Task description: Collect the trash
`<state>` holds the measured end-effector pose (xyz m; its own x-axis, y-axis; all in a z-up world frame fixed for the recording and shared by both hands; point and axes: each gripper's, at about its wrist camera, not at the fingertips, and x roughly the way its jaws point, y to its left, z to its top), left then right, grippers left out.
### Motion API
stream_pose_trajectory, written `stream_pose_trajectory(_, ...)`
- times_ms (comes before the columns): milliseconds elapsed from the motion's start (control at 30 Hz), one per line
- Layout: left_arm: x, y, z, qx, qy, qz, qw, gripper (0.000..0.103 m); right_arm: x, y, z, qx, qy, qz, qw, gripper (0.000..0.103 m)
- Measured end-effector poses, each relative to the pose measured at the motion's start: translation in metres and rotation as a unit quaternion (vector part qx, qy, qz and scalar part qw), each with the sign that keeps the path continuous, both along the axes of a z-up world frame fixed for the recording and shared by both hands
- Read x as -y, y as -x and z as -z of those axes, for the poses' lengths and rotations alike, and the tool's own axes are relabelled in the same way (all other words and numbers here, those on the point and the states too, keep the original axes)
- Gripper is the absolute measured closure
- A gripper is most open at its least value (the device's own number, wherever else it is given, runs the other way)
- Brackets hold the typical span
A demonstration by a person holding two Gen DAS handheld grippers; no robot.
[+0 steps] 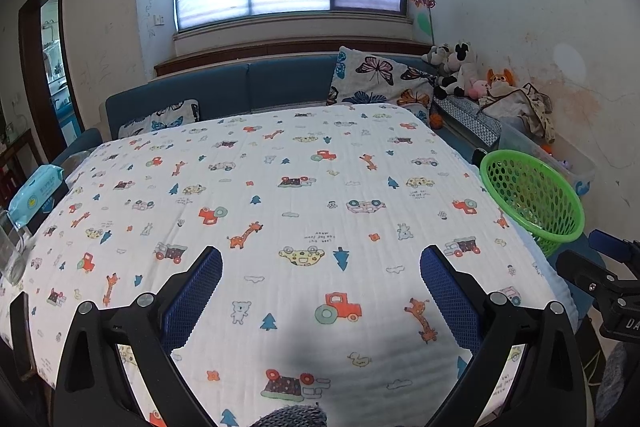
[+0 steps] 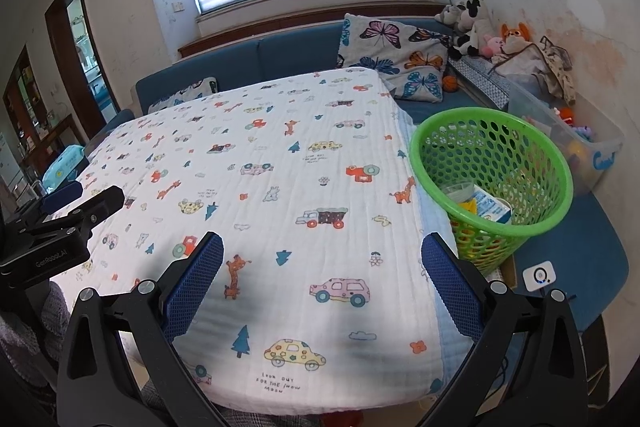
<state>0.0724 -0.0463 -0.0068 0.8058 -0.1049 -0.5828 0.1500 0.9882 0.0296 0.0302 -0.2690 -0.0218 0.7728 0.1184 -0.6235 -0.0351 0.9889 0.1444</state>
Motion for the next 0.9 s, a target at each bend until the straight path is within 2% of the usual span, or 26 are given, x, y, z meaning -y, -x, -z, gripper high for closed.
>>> stream_pose_trajectory(900,0.0053,-0.0005,0.0032,-0.003,-0.002,0.003,1.0000,0.007,-0.0014,-0.0020,-0.0006,-0.002,-0.003,-0.001,1.000,0.005)
